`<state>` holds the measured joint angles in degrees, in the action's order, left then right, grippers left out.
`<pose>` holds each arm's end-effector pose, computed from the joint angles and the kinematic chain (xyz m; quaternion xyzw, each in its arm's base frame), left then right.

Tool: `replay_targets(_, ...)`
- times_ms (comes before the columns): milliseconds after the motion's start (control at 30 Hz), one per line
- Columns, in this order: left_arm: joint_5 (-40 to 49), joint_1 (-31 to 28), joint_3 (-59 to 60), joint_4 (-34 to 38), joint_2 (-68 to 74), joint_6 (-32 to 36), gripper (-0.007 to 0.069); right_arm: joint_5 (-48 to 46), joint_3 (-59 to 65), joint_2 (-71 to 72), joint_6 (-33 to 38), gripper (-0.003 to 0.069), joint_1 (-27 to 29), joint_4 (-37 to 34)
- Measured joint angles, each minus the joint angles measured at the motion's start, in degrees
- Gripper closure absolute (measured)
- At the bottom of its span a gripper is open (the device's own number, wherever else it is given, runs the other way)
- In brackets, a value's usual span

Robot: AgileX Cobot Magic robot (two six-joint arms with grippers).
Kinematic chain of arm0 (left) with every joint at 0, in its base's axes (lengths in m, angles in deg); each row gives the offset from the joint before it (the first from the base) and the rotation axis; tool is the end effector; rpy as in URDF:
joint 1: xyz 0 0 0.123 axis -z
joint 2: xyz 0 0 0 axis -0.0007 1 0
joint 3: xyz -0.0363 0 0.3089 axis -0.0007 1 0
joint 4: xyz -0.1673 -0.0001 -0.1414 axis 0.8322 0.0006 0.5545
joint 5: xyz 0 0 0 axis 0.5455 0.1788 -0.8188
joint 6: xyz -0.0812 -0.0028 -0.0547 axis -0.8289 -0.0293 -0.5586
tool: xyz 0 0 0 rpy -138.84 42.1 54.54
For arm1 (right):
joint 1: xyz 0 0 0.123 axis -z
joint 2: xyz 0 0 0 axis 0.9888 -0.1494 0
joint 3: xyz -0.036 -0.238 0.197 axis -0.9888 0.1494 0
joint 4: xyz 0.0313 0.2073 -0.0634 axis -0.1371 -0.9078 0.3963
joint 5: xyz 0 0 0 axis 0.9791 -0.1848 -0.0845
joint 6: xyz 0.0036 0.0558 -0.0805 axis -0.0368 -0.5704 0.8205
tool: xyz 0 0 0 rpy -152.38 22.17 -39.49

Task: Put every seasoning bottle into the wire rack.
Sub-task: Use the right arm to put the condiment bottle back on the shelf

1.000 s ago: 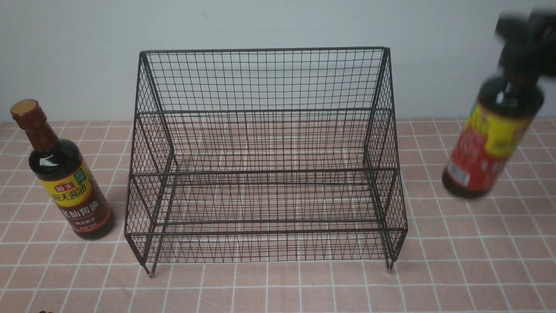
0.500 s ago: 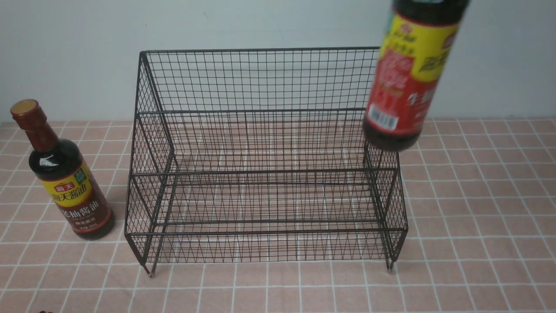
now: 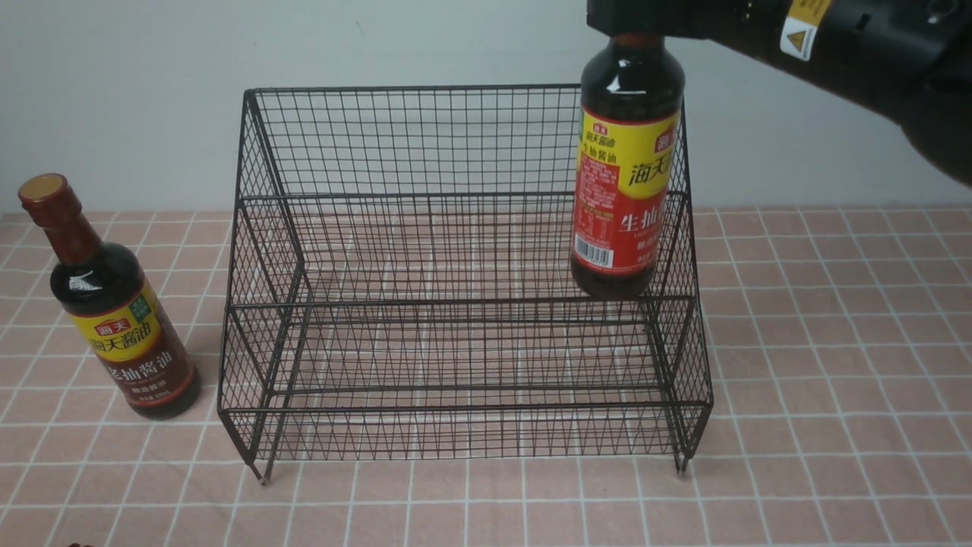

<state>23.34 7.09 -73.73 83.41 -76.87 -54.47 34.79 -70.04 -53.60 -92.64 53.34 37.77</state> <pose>-0.0007 -0.0022 0.1696 0.0930 0.8003 -0.0191 0.5921 0.2921 0.1587 0.4243 -0.1682 0.7151 0.1909 0.6511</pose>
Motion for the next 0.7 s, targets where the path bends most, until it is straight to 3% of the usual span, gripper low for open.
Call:
replay_targets(300,0.0,0.0,0.0,0.0,0.0,0.0,0.0631,-2.8,-0.9,-0.8,-1.3,0.0391,0.0,0.6)
replay_targets(700,0.0,0.0,0.0,0.0,0.0,0.0,0.0631,2.1,-1.5,-1.9,-1.4,0.0391,0.0,3.2)
